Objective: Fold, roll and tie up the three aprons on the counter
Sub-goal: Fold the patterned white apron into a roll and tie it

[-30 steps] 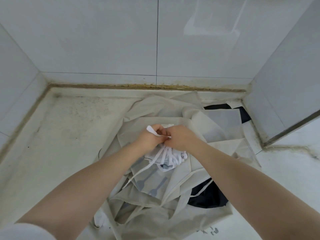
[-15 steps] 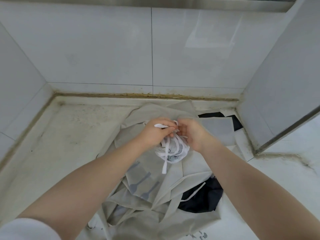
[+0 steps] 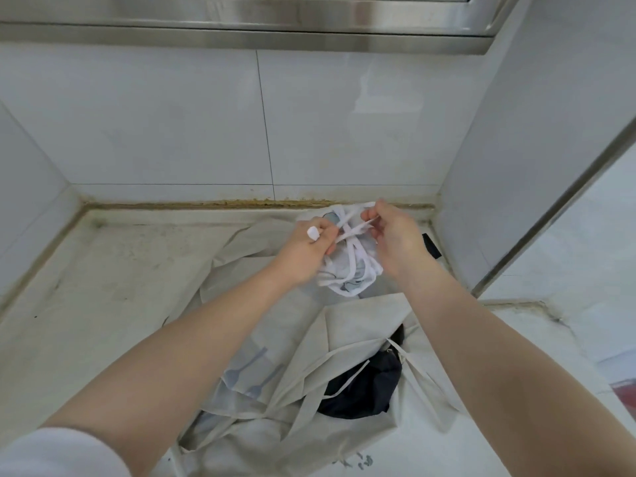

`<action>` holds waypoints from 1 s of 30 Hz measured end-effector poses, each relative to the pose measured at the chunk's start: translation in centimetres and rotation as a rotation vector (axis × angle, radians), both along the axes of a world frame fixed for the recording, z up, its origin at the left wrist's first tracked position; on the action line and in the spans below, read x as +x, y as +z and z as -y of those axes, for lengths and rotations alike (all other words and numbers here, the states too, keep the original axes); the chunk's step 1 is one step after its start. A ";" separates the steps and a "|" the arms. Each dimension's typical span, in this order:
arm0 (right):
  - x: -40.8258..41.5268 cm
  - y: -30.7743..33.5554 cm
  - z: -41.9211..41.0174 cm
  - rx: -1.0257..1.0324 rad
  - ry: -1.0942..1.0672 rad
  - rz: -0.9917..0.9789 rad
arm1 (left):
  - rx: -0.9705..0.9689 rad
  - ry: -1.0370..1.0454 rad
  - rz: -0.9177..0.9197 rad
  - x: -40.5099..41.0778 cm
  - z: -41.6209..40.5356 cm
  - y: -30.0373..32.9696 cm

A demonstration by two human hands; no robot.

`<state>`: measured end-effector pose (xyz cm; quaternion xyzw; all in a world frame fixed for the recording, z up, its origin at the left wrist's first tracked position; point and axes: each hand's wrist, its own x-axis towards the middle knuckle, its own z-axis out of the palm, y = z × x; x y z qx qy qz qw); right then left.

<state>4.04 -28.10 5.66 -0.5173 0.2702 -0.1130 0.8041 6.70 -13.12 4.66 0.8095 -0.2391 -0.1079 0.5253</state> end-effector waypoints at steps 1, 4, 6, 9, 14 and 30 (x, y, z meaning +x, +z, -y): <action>-0.1 -0.2 0.6 0.185 -0.075 0.035 | 0.012 -0.001 -0.005 0.2 0.0 -0.1; -0.8 -1.3 1.9 0.549 -0.234 0.077 | 0.067 -0.026 -0.050 0.0 -0.1 -0.3; -0.9 -1.8 2.2 0.540 -0.232 0.039 | 0.026 -0.012 -0.129 -0.5 0.2 -0.4; -1.2 -1.2 2.3 0.364 -0.169 -0.034 | -0.093 -0.007 -0.252 -1.3 0.9 -0.3; -1.7 -0.1 1.8 -0.037 0.014 -0.082 | -0.060 0.057 -0.274 -1.7 1.8 0.7; -3.1 2.2 -1.3 -0.416 0.556 0.297 | 0.394 -0.109 -0.167 -1.9 4.4 1.7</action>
